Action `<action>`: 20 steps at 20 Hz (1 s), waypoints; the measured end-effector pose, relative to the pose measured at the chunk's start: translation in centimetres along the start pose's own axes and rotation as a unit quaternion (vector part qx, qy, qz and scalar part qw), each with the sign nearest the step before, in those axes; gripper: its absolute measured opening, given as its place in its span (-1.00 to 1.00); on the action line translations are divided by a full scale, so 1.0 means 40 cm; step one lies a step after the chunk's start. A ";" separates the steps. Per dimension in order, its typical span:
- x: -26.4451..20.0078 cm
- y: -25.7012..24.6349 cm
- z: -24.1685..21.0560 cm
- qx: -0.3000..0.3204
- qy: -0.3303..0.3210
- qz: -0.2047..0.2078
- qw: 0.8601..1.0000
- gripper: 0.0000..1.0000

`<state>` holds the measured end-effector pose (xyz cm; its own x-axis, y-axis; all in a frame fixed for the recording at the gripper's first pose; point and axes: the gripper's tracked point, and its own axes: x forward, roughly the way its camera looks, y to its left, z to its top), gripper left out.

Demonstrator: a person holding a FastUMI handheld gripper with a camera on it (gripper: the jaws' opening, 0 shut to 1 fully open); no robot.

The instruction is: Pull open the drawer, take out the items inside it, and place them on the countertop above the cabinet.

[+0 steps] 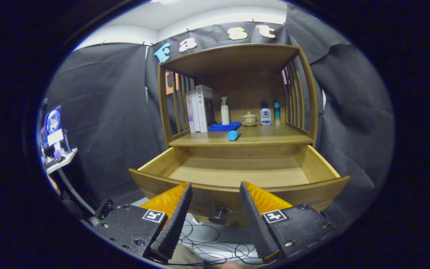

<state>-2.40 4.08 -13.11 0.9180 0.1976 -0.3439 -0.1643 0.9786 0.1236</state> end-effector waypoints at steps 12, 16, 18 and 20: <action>0.114 -0.050 -0.183 0.019 0.050 -0.049 0.997 0.63; 0.149 -0.047 -0.184 -0.005 0.028 -0.060 0.998 0.62; 0.159 -0.050 -0.186 -0.016 0.014 -0.075 0.997 0.63; 0.165 -0.048 -0.196 -0.029 0.007 -0.085 0.996 0.63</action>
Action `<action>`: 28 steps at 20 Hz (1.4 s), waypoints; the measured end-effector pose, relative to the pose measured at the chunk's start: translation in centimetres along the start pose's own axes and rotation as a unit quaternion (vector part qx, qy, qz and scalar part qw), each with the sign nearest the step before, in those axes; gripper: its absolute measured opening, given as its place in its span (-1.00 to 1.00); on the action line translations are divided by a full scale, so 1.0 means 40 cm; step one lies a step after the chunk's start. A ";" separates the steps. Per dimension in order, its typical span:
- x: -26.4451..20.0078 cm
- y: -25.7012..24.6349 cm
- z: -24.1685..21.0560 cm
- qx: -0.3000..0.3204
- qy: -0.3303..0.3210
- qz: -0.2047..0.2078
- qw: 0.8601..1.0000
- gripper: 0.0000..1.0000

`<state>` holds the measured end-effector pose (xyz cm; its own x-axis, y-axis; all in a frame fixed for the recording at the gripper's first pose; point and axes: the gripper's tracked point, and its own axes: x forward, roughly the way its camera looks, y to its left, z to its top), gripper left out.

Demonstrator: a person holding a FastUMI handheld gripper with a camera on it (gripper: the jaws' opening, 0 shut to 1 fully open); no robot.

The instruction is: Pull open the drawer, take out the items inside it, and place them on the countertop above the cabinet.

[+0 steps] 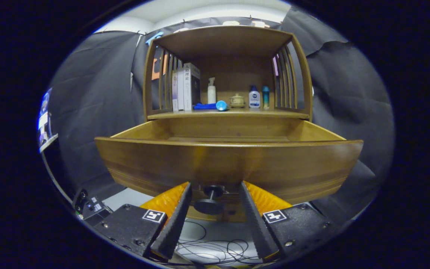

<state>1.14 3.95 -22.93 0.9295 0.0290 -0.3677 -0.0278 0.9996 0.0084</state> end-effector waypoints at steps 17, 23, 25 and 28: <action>0.058 -0.024 0.029 0.015 -0.032 -0.046 0.998 0.60; 0.122 -0.028 0.057 0.009 -0.034 -0.050 0.998 0.60; 0.148 -0.029 0.071 0.004 -0.037 -0.051 0.998 0.60; 0.191 -0.034 0.086 -0.002 -0.038 -0.053 0.998 0.60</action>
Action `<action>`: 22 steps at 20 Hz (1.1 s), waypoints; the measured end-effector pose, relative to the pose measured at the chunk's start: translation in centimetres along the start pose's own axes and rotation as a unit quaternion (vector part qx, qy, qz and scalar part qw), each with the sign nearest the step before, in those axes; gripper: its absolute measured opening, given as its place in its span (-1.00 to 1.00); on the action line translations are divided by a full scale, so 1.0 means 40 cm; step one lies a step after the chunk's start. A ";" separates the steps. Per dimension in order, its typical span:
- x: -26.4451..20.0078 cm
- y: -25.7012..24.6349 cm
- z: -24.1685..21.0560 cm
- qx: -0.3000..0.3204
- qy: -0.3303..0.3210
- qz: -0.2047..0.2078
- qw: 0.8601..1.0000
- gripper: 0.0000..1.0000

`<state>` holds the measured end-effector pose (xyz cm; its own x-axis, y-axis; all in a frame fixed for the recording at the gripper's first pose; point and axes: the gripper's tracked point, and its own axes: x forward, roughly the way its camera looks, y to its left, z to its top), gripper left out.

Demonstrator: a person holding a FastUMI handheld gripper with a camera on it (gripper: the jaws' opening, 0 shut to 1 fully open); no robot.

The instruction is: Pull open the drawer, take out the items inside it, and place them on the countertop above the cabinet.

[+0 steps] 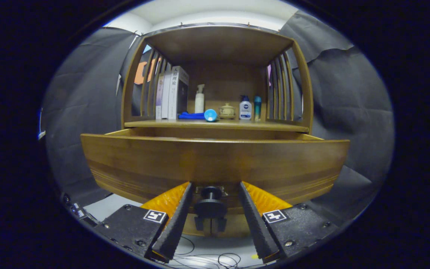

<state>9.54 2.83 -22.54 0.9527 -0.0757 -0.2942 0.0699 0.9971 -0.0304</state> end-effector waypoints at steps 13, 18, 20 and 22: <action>0.193 -0.003 0.050 -0.001 0.010 -0.002 1.000 0.61; 0.260 -0.004 0.063 -0.013 0.014 -0.006 1.000 0.61; 0.284 -0.001 0.070 -0.009 0.016 -0.004 1.000 0.61; 0.305 -0.002 0.075 -0.003 0.021 -0.002 1.000 0.61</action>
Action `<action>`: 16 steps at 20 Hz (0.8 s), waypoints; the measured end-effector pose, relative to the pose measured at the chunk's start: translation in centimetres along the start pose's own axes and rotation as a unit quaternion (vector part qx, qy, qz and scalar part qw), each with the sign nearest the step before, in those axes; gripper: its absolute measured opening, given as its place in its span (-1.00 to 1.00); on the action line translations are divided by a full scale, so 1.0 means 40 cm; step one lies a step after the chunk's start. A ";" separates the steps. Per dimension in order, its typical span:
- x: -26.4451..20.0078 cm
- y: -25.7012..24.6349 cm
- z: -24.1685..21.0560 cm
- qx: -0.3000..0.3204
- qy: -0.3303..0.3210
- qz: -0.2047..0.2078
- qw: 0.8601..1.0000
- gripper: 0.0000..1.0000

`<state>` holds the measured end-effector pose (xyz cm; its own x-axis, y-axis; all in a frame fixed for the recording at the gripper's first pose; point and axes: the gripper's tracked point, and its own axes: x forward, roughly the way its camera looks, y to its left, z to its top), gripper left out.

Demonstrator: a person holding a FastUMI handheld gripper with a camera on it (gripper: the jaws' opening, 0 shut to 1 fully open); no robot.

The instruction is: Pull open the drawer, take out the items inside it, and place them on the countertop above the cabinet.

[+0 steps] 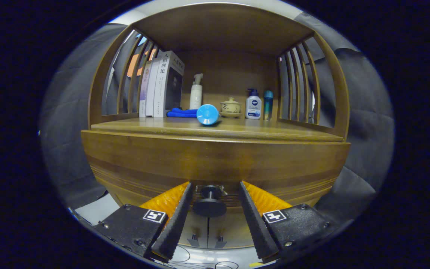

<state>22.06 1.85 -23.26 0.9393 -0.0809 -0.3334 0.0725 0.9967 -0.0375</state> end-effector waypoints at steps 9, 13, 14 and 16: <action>0.011 0.002 -0.003 -0.035 -0.014 -0.016 0.999 0.65; -0.033 0.024 0.000 -0.020 0.001 0.030 0.999 0.69; -0.058 0.024 0.012 -0.021 -0.015 0.036 0.999 0.69; -0.107 0.022 0.014 -0.035 -0.032 0.039 0.998 0.68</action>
<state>18.27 3.07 -21.35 0.9610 -0.0002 -0.2767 -0.0231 0.9965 -0.0807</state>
